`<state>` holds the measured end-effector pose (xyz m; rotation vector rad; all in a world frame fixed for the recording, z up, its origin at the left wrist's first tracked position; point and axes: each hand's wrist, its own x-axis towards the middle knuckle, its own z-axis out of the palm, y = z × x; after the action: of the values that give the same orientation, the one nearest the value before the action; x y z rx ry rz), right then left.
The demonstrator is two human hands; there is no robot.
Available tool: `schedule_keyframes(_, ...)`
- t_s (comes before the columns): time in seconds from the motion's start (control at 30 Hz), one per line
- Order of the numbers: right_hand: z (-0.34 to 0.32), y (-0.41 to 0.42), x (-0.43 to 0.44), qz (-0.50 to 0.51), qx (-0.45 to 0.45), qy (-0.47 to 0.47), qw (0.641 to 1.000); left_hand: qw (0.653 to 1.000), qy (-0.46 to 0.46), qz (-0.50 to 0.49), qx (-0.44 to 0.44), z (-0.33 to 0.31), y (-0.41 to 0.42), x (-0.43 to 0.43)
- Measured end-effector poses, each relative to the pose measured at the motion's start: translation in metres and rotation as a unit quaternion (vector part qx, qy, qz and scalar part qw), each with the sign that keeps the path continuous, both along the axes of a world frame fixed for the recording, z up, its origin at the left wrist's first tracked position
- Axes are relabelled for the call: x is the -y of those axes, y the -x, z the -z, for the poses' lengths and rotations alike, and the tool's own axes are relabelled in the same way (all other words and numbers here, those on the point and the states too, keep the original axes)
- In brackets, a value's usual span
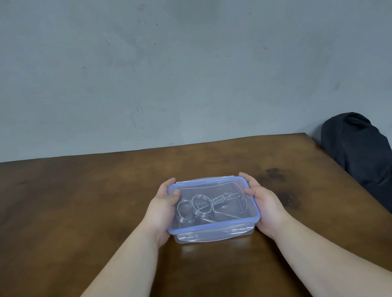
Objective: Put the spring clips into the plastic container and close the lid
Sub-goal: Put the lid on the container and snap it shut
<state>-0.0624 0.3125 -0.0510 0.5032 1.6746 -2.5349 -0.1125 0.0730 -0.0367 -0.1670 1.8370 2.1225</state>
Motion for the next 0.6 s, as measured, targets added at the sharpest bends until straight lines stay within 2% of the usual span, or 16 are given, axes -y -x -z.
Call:
schedule_keyframes(0.07, -0.003, -0.003, -0.001, -0.024, -0.014, -0.008, 1.0, 0.999, 0.038, 0.014, -0.015, -0.001, 0.002, 0.002)
schedule_keyframes(0.17, -0.011, -0.003, -0.007, -0.08, -0.012, -0.115, 0.99, 0.978, 0.183, 0.045, -0.088, -0.003, 0.007, 0.005)
schedule_keyframes(0.23, -0.015, -0.003, -0.013, -0.128, -0.003, -0.202, 0.971, 0.94, 0.287, 0.075, -0.169, -0.005, 0.005, 0.009)
schedule_keyframes(0.27, -0.017, -0.003, -0.017, -0.151, -0.005, -0.258, 0.954, 0.908, 0.335, 0.104, -0.229, -0.006, 0.003, 0.012)
schedule_keyframes(0.33, -0.021, -0.004, -0.024, -0.191, -0.038, -0.414, 0.889, 0.821, 0.422, 0.204, -0.328, -0.013, -0.002, 0.017)
schedule_keyframes(0.4, -0.028, -0.002, -0.029, -0.243, -0.094, -0.592, 0.763, 0.735, 0.507, 0.303, -0.335, -0.023, -0.004, 0.018)
schedule_keyframes(0.43, -0.035, -0.001, -0.028, -0.277, -0.118, -0.646, 0.701, 0.701, 0.546, 0.33, -0.319, -0.028, -0.004, 0.016)
schedule_keyframes(0.5, -0.049, 0.004, -0.022, -0.347, -0.121, -0.691, 0.622, 0.649, 0.606, 0.355, -0.293, -0.036, -0.001, 0.009)
schedule_keyframes(0.6, -0.065, 0.015, -0.008, -0.415, -0.085, -0.727, 0.541, 0.609, 0.643, 0.374, -0.275, -0.046, 0.0, -0.001)
